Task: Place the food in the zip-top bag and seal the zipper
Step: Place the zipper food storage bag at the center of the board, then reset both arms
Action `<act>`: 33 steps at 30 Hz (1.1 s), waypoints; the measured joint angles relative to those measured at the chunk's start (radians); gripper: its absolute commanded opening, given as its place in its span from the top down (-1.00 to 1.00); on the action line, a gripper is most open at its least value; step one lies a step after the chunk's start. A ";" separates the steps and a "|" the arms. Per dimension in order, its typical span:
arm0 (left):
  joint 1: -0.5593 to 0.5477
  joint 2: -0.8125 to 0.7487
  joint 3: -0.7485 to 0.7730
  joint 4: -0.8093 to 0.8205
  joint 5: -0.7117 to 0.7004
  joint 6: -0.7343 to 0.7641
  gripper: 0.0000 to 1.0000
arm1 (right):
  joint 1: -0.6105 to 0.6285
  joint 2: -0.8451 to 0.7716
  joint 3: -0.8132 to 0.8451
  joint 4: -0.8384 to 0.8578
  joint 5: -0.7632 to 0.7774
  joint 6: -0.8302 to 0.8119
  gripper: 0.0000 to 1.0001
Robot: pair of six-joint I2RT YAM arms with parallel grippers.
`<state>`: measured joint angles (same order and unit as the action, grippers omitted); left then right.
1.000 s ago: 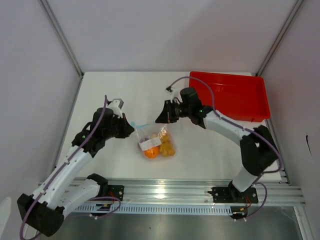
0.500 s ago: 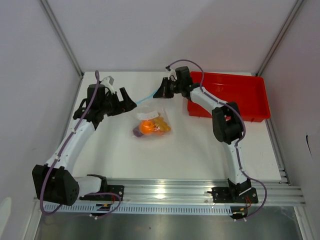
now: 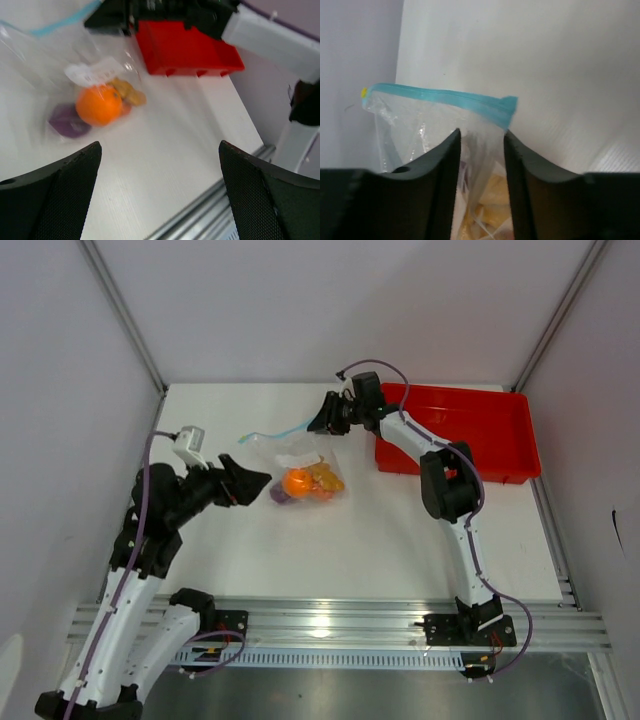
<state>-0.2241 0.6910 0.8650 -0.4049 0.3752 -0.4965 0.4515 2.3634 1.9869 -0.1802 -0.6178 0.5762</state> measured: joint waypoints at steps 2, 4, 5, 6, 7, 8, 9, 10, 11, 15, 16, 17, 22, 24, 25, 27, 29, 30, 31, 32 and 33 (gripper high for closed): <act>-0.031 -0.061 -0.073 -0.006 0.031 -0.025 -0.99 | -0.001 0.014 0.007 -0.022 0.021 0.002 -0.11; -0.059 -0.105 -0.130 -0.018 0.050 -0.044 -0.99 | -0.002 0.021 0.015 -0.046 0.048 -0.002 -0.34; -0.070 -0.125 -0.154 -0.032 0.056 -0.054 -0.99 | -0.002 0.021 0.016 -0.054 0.062 -0.005 -0.43; -0.081 -0.145 -0.175 -0.039 0.063 -0.061 -0.99 | -0.002 0.021 0.018 -0.060 0.074 -0.011 -0.50; -0.090 -0.166 -0.191 -0.051 0.067 -0.066 -0.99 | -0.002 0.021 0.021 -0.063 0.087 -0.020 -0.93; -0.095 -0.183 -0.203 -0.059 0.073 -0.071 -0.99 | -0.002 0.019 0.022 -0.069 0.101 -0.031 -0.99; -0.099 -0.197 -0.211 -0.065 0.075 -0.073 -0.99 | -0.002 0.018 0.022 -0.077 0.116 -0.040 -0.99; -0.101 -0.214 -0.216 -0.072 0.078 -0.074 -0.99 | -0.002 0.015 0.022 -0.085 0.129 -0.056 -0.99; -0.102 -0.230 -0.218 -0.077 0.082 -0.075 -0.99 | -0.003 0.011 0.022 -0.095 0.143 -0.073 -0.99; -0.103 -0.256 -0.219 -0.077 0.102 -0.075 -0.99 | -0.004 -0.033 0.022 -0.154 0.208 -0.139 -0.99; -0.103 -0.256 -0.221 -0.076 0.107 -0.075 -0.99 | -0.004 -0.056 0.020 -0.172 0.227 -0.159 -0.99; -0.103 -0.256 -0.225 -0.076 0.110 -0.076 -0.99 | -0.004 -0.083 0.018 -0.190 0.246 -0.177 -0.99; -0.111 -0.252 -0.249 -0.073 0.130 -0.081 -0.99 | -0.002 -0.283 -0.050 -0.244 0.343 -0.240 -0.99; -0.116 -0.244 -0.252 -0.068 0.134 -0.082 -0.99 | 0.001 -0.396 -0.125 -0.257 0.389 -0.255 -0.99; -0.118 -0.239 -0.254 -0.063 0.135 -0.082 -0.99 | 0.007 -0.456 -0.167 -0.262 0.422 -0.259 -0.99; -0.124 -0.225 -0.261 -0.047 0.137 -0.084 -0.99 | 0.027 -0.584 -0.278 -0.260 0.493 -0.264 -0.99; -0.129 -0.210 -0.270 -0.027 0.145 -0.090 -0.99 | 0.059 -0.711 -0.412 -0.266 0.562 -0.259 -0.99; -0.132 -0.205 -0.275 -0.018 0.149 -0.092 -0.99 | 0.074 -0.772 -0.486 -0.274 0.589 -0.253 -0.99; -0.135 -0.199 -0.284 -0.006 0.155 -0.098 -0.99 | 0.088 -0.819 -0.544 -0.284 0.607 -0.245 -0.99; -0.138 -0.194 -0.295 0.009 0.158 -0.101 -0.99 | 0.105 -0.881 -0.627 -0.277 0.633 -0.233 -0.99; -0.142 -0.188 -0.308 0.023 0.162 -0.108 -0.99 | 0.121 -0.943 -0.715 -0.283 0.657 -0.218 -0.99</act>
<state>-0.3656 0.5034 0.5568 -0.3820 0.5369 -0.6041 0.5720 1.4208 1.2720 -0.4633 0.0387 0.3580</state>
